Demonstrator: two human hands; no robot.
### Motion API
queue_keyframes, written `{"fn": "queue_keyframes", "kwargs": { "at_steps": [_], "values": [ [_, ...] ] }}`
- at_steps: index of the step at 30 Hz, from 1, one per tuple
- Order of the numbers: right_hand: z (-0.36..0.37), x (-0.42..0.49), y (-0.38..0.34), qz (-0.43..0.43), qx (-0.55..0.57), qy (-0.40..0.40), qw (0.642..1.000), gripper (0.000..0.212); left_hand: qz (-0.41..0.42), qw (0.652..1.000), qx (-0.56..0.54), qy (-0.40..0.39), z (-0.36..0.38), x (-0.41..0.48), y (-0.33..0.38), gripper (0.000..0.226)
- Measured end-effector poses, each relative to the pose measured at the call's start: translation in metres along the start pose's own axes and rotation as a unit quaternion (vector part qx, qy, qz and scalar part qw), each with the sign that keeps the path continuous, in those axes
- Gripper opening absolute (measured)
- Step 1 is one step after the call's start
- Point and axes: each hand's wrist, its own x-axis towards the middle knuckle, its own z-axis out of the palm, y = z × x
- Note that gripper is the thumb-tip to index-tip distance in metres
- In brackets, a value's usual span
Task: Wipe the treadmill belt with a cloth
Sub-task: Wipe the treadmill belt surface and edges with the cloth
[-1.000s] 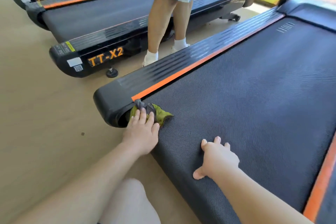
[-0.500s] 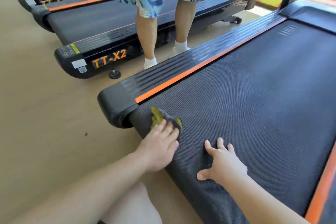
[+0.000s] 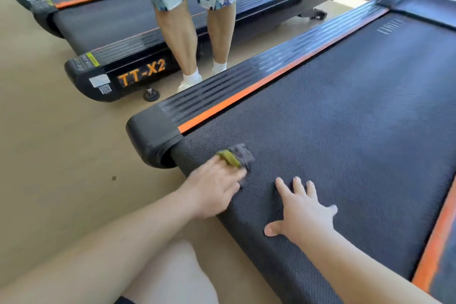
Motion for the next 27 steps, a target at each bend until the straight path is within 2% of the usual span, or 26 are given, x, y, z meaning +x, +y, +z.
{"fn": "queue_keyframes", "kwargs": {
  "at_steps": [3,5,7,11,14,17,20,23,24,25,26,27],
  "values": [
    [-0.007,0.004,-0.001,-0.017,-0.01,-0.008,1.0,0.141,-0.153,0.988,0.022,0.016,-0.002,0.009,-0.02,0.052],
    [-0.012,0.01,0.001,-0.018,0.008,-0.042,0.999,0.141,-0.124,0.992,-0.022,0.02,0.002,0.013,-0.015,0.047],
    [-0.015,0.017,0.003,-0.021,0.016,-0.062,0.998,0.139,-0.071,0.995,-0.044,0.063,-0.003,0.015,-0.012,0.045],
    [-0.015,0.019,0.005,-0.025,0.014,-0.072,0.997,0.138,-0.14,0.961,-0.083,0.224,-0.018,0.029,-0.025,0.032],
    [-0.016,0.02,0.005,-0.032,0.018,-0.067,0.997,0.138,-0.097,0.95,-0.164,0.246,-0.03,0.029,-0.01,0.023],
    [-0.017,0.02,0.005,-0.032,0.018,-0.065,0.997,0.139,-0.096,0.929,-0.244,0.261,-0.056,0.038,-0.001,0.025],
    [-0.017,0.018,0.006,-0.03,0.012,-0.061,0.998,0.139,-0.13,0.907,-0.252,0.311,-0.075,0.051,-0.016,0.031],
    [-0.015,0.018,0.006,-0.031,0.016,-0.056,0.998,0.139,-0.214,0.911,-0.192,0.296,-0.069,0.05,-0.033,0.047],
    [-0.015,0.018,0.005,-0.031,0.017,-0.056,0.998,0.139,-0.194,0.924,-0.154,0.291,-0.061,0.047,-0.031,0.043],
    [-0.015,0.018,0.005,-0.031,0.018,-0.057,0.998,0.139,-0.14,0.946,-0.114,0.269,-0.051,0.043,-0.027,0.036],
    [-0.016,0.018,0.005,-0.03,0.018,-0.058,0.998,0.139,-0.067,0.971,-0.078,0.216,-0.036,0.039,-0.021,0.033],
    [-0.016,0.019,0.005,-0.03,0.016,-0.058,0.998,0.139,-0.005,0.99,-0.049,0.132,-0.022,0.033,-0.015,0.037]
  ]
}}
